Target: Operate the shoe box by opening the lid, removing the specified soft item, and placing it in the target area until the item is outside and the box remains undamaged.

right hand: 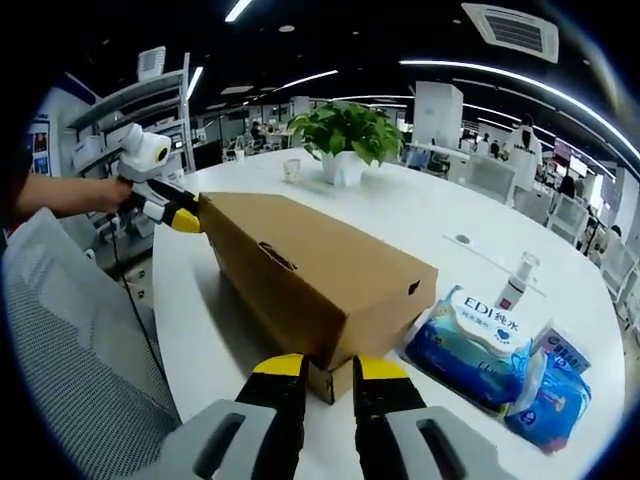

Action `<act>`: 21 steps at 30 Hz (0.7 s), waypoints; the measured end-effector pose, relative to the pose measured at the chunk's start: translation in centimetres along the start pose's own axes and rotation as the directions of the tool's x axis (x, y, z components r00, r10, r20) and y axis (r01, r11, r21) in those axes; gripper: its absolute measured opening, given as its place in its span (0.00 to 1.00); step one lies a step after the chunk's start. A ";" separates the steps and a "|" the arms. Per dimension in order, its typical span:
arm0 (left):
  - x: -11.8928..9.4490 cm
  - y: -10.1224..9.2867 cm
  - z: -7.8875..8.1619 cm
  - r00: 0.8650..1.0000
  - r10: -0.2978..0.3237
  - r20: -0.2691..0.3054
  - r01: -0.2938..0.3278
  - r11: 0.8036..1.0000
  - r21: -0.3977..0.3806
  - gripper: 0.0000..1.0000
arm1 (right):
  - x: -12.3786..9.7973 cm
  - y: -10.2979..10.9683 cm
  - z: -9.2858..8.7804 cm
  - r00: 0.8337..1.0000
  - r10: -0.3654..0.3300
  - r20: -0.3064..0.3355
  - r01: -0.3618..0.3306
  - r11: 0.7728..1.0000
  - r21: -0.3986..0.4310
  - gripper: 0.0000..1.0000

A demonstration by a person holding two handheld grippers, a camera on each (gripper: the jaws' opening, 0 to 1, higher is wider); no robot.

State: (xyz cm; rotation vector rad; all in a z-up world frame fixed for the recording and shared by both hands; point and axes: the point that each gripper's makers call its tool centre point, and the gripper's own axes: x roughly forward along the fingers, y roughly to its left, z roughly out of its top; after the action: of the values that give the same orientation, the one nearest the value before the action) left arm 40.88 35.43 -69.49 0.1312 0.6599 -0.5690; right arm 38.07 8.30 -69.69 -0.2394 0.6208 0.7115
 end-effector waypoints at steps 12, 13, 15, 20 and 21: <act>1.1 0.1 -1.2 1.000 -0.003 -0.026 0.003 1.000 0.000 0.31 | 0.7 0.1 -0.9 0.999 -0.006 -0.039 0.005 1.000 -0.030 0.15; 1.1 0.1 -1.2 1.000 -0.003 -0.028 0.003 1.000 -0.001 0.31 | 0.8 0.0 -1.1 0.999 -0.005 -0.043 0.004 0.999 -0.036 0.15; 1.2 0.1 -1.4 0.999 -0.004 -0.032 0.004 1.000 0.001 0.31 | 0.9 0.0 -1.2 0.999 -0.003 -0.048 0.002 0.999 -0.034 0.15; 1.8 0.1 -1.8 0.999 -0.010 -0.044 0.010 1.000 -0.001 0.31 | 1.3 0.1 -1.5 0.998 -0.002 -0.065 -0.001 0.999 -0.052 0.15; 1.8 0.0 -1.9 0.999 -0.011 -0.046 0.011 1.000 -0.002 0.31 | 1.3 0.1 -1.6 0.998 -0.002 -0.066 -0.002 0.999 -0.051 0.15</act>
State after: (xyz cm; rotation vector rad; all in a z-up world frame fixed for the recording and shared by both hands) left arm 41.06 35.15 -72.10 0.1394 0.7061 -0.5775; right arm 38.11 8.42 -71.75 -0.3117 0.6661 0.7222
